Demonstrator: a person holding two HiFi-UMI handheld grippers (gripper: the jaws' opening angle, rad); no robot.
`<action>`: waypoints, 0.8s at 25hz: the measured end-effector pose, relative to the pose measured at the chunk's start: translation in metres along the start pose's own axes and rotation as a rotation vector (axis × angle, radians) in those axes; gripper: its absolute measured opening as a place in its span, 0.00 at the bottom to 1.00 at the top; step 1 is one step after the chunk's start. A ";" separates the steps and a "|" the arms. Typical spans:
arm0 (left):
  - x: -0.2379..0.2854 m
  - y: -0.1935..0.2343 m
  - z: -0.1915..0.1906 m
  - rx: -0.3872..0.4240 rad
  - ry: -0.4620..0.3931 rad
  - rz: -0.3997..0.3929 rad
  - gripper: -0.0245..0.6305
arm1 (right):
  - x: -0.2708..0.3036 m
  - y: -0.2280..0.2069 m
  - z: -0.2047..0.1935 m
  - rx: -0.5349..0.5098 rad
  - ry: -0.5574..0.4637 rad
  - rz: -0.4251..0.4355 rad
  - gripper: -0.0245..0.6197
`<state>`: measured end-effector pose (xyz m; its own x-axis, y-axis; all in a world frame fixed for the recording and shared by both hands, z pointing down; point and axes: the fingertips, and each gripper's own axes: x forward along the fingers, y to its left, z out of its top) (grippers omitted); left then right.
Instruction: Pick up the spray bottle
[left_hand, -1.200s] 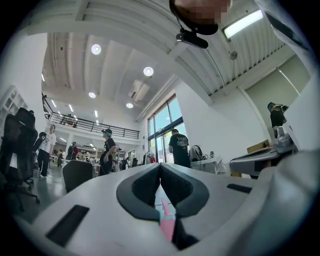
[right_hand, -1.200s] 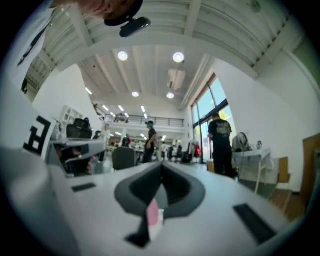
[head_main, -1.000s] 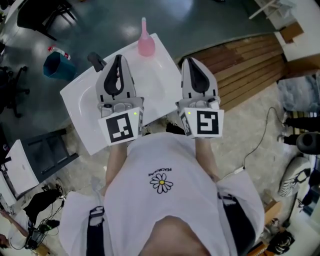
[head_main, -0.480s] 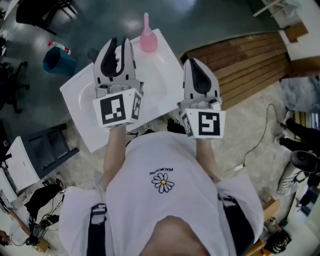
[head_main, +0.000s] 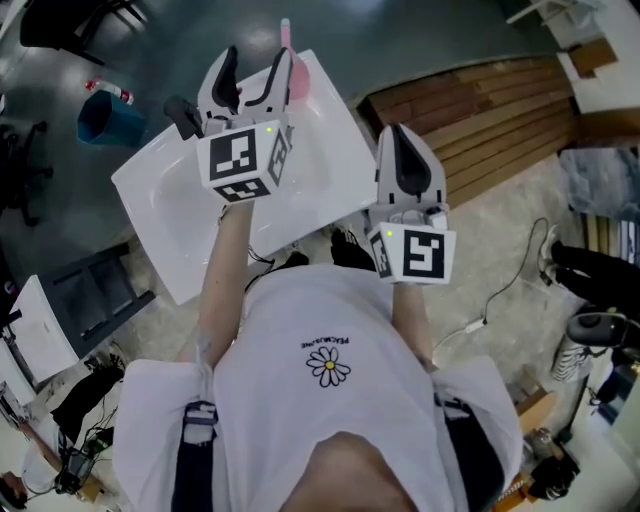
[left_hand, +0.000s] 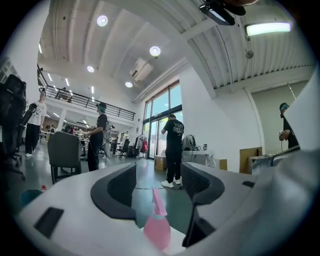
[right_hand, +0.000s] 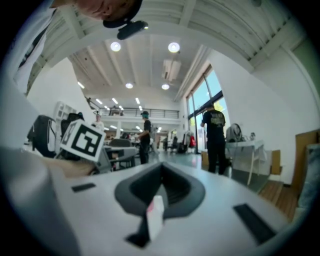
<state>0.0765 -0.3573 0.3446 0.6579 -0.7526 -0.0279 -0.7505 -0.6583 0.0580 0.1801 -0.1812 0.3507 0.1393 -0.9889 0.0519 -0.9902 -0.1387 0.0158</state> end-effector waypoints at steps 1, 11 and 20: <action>0.006 0.001 -0.006 -0.004 0.009 0.003 0.48 | 0.000 -0.001 -0.002 -0.001 0.004 -0.005 0.08; 0.060 -0.003 -0.087 0.010 0.177 -0.004 0.48 | -0.009 -0.023 -0.020 0.003 0.068 -0.065 0.08; 0.083 0.000 -0.129 0.002 0.255 0.022 0.48 | -0.013 -0.042 -0.032 0.012 0.103 -0.103 0.08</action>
<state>0.1390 -0.4175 0.4711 0.6355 -0.7384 0.2258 -0.7650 -0.6418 0.0542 0.2198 -0.1604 0.3816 0.2401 -0.9586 0.1531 -0.9705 -0.2407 0.0149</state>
